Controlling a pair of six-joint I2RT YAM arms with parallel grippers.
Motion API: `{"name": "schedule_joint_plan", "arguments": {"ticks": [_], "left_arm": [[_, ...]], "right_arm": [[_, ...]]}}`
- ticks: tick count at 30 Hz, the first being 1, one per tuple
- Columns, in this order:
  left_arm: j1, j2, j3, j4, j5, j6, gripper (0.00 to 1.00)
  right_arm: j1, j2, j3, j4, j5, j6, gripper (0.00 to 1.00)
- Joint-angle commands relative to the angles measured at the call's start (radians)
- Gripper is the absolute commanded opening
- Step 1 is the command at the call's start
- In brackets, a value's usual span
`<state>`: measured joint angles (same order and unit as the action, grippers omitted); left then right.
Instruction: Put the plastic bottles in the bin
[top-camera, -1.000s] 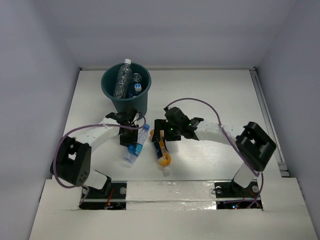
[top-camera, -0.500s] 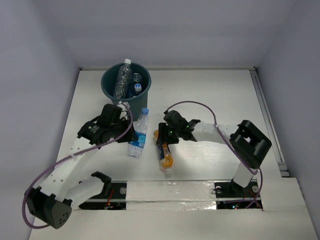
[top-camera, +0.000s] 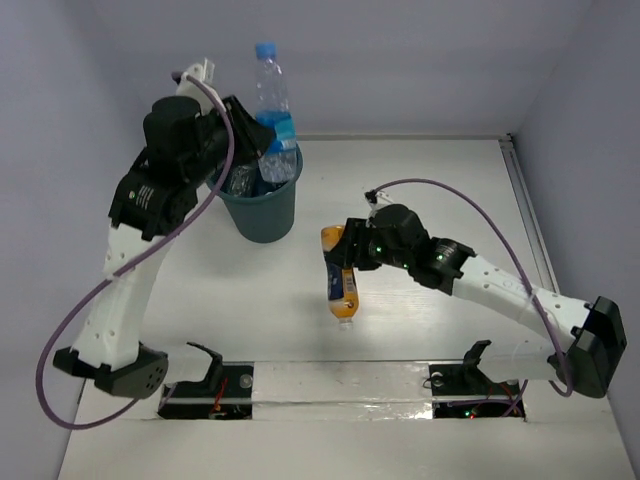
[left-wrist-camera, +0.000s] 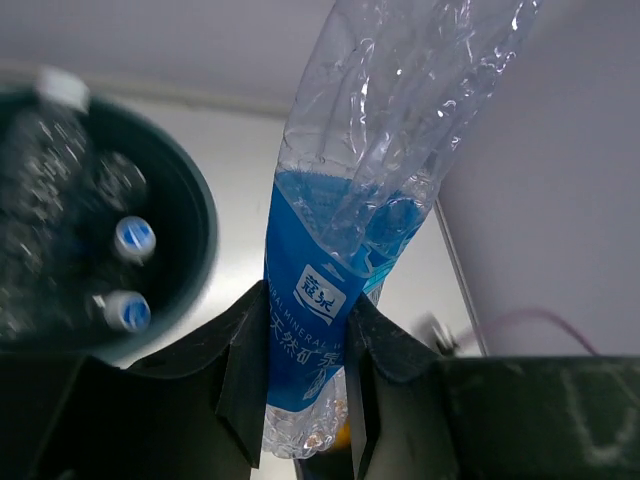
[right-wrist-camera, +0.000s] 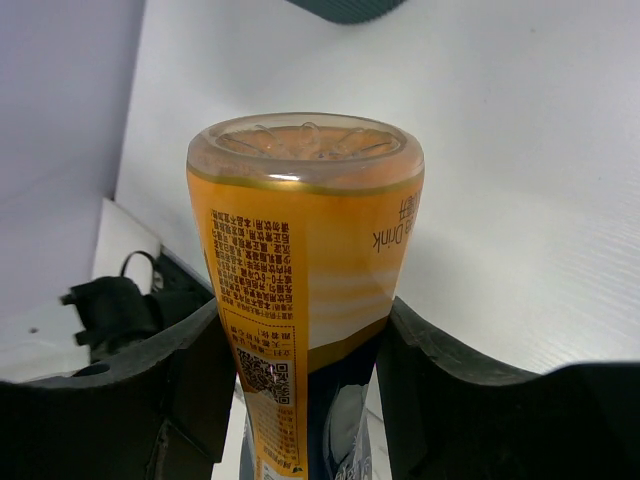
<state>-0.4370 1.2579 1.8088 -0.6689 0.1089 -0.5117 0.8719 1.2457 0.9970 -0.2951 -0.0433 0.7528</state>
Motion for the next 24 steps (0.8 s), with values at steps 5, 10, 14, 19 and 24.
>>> {"name": "schedule_joint_plan", "arguments": {"ticks": [5, 10, 14, 19, 24], "left_arm": [[0.106, 0.202, 0.150, 0.158, -0.265, 0.097, 0.22], [0.138, 0.190, -0.081, 0.396, -0.314, 0.144, 0.23], [0.138, 0.163, -0.290, 0.566, -0.339, 0.182, 0.25], [0.138, 0.072, -0.583, 0.735, -0.353, 0.174, 0.64], [0.138, -0.035, -0.704, 0.749, -0.351, 0.157, 0.99]], "right_arm": [[0.004, -0.097, 0.170, -0.094, 0.102, 0.011, 0.53], [0.004, -0.117, 0.264, -0.113, 0.138, 0.000, 0.54], [0.004, -0.077, 0.409, -0.107, 0.163, -0.033, 0.54], [0.004, 0.072, 0.629, -0.085, 0.218, -0.081, 0.55], [0.004, 0.256, 0.868, -0.076, 0.286, -0.122, 0.55]]}}
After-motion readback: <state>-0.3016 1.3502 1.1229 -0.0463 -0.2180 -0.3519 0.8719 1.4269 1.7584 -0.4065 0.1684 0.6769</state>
